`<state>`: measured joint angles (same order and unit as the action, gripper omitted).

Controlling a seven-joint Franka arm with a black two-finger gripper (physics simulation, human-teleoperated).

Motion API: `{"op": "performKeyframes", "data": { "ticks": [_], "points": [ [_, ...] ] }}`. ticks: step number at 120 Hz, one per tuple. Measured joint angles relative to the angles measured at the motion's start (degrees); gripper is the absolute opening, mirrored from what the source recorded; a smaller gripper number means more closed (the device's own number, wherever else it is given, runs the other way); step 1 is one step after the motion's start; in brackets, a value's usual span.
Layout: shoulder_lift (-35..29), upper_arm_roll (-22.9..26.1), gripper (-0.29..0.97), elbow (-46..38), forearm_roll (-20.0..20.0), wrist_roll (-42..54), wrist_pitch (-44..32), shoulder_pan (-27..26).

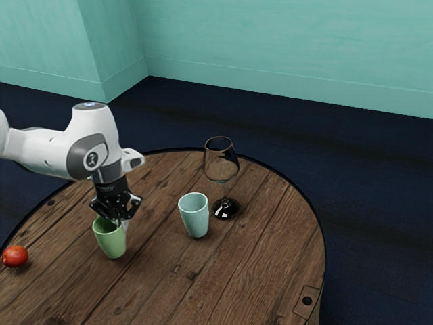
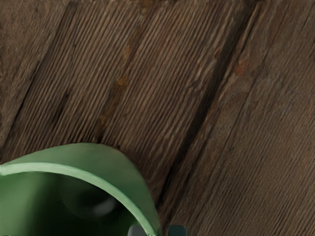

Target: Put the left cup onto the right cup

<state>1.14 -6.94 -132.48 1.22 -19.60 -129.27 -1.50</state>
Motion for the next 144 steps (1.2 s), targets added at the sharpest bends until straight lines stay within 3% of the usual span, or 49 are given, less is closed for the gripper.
{"op": "performKeyframes", "data": {
  "ticks": [39, 63, 117, 144],
  "points": [
    [-6.2, 0.2, -0.10, 2.6, -4.2, -0.3, 3.6, -0.4],
    [-6.0, 0.7, -0.10, 9.8, -4.6, 0.5, 8.7, -1.6],
    [-7.4, 2.2, -0.11, 11.1, -4.7, 2.7, 13.5, -8.4],
    [-4.6, 2.7, -0.11, 16.6, -4.7, 3.7, 14.4, -11.3]
  ]
}}
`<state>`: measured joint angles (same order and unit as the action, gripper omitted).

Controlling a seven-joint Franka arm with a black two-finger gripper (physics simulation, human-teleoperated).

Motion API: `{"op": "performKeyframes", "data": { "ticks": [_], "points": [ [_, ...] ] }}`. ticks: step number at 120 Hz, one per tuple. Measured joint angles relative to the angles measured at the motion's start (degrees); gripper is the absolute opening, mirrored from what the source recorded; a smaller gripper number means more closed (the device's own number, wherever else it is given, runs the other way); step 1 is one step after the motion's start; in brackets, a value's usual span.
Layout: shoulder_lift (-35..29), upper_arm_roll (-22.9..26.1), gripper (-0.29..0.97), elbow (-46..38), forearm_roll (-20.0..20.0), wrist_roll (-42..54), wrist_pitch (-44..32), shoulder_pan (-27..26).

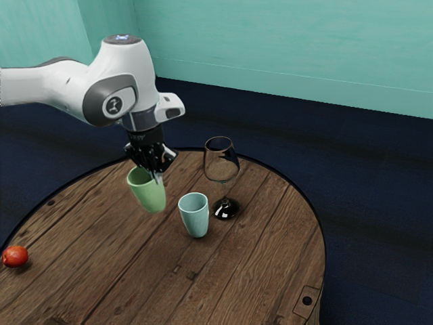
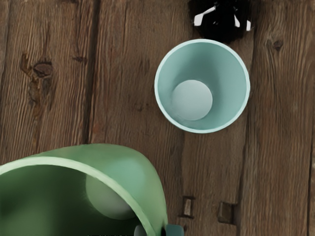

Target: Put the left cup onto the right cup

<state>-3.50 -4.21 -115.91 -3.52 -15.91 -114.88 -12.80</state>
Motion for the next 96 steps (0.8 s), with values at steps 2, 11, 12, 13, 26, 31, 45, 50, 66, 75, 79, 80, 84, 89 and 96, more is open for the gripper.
{"op": "performKeyframes", "data": {
  "ticks": [2, 11, 12, 13, 26, 31, 45, 50, 66, 75, 79, 80, 84, 89, 96],
  "points": [
    [0.3, 0.1, -0.11, 0.3, 0.0, 0.1, 0.1, -0.1],
    [2.1, 0.2, -0.11, 1.7, 0.0, 0.4, 0.5, -0.5],
    [2.3, 0.2, -0.11, 1.9, 0.0, 0.4, 0.5, -0.6],
    [2.5, 0.3, -0.11, 2.1, -0.1, 0.5, 0.6, -0.6],
    [4.4, 0.3, -0.11, 4.2, -0.2, 0.8, 0.6, -1.4],
    [5.0, 0.3, -0.11, 4.9, -0.2, 1.0, 0.7, -1.7],
    [6.3, 0.8, -0.11, 6.6, -0.3, 1.3, 0.8, -2.1],
    [6.6, 0.9, -0.11, 7.0, -0.3, 1.4, 0.9, -2.3],
    [9.2, 1.0, -0.11, 9.9, -0.3, 1.9, 1.1, -2.4],
    [10.6, 1.0, -0.11, 11.2, -0.4, 2.2, 1.1, -2.0],
    [11.3, 1.0, -0.11, 11.8, -0.4, 2.3, 1.2, -1.9],
    [11.4, 1.0, -0.11, 11.9, -0.4, 2.3, 1.2, -1.9],
    [12.0, 1.0, -0.11, 12.5, -0.5, 2.5, 1.2, -1.8],
    [12.6, 1.0, -0.11, 13.0, -0.6, 2.6, 1.3, -1.9],
    [13.1, 1.0, -0.11, 13.4, -0.6, 2.8, 1.3, -2.0]
  ]
}}
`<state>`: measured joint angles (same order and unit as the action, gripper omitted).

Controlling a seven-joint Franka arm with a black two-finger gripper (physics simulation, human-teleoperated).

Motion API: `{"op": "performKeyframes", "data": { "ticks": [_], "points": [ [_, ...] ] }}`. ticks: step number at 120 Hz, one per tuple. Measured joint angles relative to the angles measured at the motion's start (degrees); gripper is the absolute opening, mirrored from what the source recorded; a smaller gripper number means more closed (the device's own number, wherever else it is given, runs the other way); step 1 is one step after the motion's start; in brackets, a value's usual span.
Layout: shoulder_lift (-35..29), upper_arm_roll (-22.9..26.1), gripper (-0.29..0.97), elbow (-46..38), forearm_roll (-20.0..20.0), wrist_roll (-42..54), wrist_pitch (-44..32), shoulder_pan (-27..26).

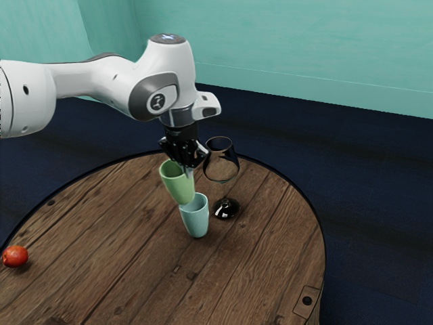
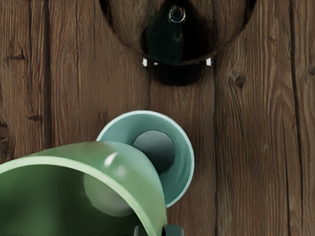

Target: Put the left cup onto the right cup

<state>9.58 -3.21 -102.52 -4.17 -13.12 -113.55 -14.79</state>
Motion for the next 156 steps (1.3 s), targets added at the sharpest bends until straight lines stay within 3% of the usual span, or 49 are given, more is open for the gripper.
{"op": "performKeyframes", "data": {
  "ticks": [97, 126, 156],
  "points": [
    [2.7, 0.5, -0.11, 1.0, 0.0, 1.1, -0.3, -0.6],
    [2.3, 0.8, 0.37, 0.9, 0.6, 1.5, -0.8, -0.5],
    [-3.5, 0.7, 0.57, 0.5, 0.9, 1.9, 0.2, -0.8]
  ]
}}
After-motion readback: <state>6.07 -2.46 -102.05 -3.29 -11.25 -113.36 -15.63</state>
